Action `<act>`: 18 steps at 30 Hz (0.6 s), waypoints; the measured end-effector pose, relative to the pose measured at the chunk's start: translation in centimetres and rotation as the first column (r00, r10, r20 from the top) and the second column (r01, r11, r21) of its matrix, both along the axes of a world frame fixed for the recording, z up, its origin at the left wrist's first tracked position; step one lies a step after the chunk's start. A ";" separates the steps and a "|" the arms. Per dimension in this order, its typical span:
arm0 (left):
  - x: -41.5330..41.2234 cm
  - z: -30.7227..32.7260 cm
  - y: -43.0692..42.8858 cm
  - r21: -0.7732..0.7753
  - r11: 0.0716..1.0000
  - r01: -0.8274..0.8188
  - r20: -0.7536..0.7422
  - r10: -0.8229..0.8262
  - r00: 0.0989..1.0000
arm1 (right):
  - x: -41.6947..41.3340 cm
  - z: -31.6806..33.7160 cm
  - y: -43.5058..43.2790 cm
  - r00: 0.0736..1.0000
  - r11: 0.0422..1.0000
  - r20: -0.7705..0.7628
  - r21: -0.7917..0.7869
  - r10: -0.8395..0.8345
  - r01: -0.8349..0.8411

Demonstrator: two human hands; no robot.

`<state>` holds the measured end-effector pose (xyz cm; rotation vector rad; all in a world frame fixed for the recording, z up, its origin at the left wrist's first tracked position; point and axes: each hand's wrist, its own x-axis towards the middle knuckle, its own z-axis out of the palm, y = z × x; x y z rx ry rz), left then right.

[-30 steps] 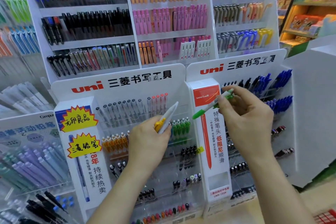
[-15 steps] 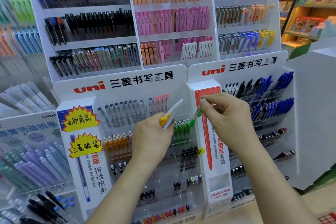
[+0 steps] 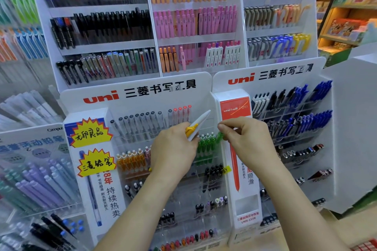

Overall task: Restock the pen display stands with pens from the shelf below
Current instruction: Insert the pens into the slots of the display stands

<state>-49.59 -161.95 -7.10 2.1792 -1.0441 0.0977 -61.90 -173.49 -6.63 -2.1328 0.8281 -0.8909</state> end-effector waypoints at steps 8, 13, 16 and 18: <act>0.2 0.1 0.1 -0.057 0.998 0.001 -0.049 -0.004 0.999 | 0.8 -1.4 -0.5 0.993 0.984 -0.119 -0.176 -0.026 0.004; 0.0 0.7 0.9 -0.268 0.963 0.026 -0.276 -0.102 0.956 | 1.0 -2.8 -0.8 0.988 0.901 -0.115 -0.432 -0.102 0.043; -0.4 1.5 1.6 -0.448 0.894 0.000 -0.547 -0.274 0.791 | 0.7 -3.2 -0.3 0.996 0.924 -0.036 -0.377 -0.086 0.066; -1.0 2.0 1.9 -0.568 0.822 -0.052 -0.694 -0.444 0.566 | 0.2 -2.4 1.2 0.991 0.986 0.133 -0.158 -0.026 0.047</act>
